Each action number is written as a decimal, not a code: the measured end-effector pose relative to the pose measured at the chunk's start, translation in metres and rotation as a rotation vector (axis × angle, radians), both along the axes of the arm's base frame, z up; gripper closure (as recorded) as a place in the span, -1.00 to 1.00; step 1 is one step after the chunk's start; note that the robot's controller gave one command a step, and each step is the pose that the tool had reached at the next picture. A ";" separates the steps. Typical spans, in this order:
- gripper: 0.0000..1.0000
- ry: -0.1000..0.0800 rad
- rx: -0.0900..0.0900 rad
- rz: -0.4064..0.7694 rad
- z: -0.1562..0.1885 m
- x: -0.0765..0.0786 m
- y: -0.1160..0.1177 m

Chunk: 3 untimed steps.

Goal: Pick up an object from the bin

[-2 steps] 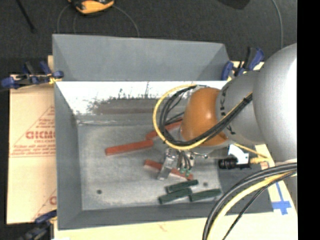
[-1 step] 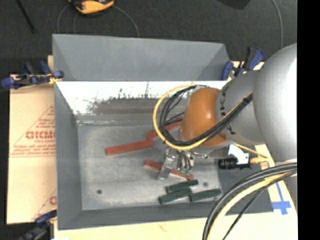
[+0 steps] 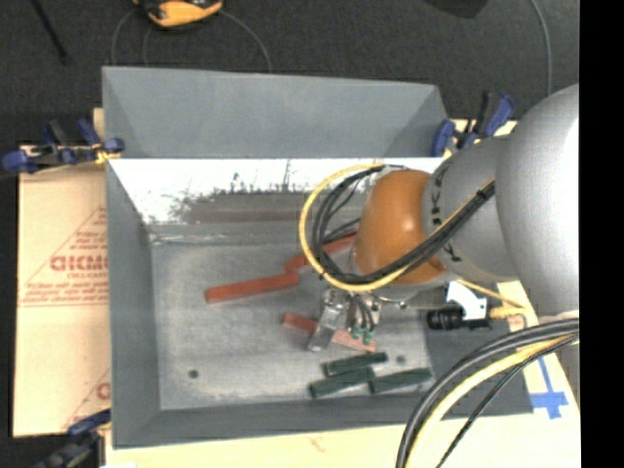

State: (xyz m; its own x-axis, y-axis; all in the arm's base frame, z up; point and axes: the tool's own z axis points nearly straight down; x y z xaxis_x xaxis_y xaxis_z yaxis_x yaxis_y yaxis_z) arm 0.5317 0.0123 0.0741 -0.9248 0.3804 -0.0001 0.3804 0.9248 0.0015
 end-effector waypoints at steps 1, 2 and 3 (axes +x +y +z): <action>1.00 0.002 0.001 0.001 0.012 -0.001 0.000; 1.00 -0.003 0.001 0.002 0.021 0.001 0.000; 1.00 0.001 0.001 0.004 0.028 0.000 0.000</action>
Offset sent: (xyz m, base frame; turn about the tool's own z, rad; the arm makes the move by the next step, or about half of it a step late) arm 0.0001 0.0000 0.0264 0.0000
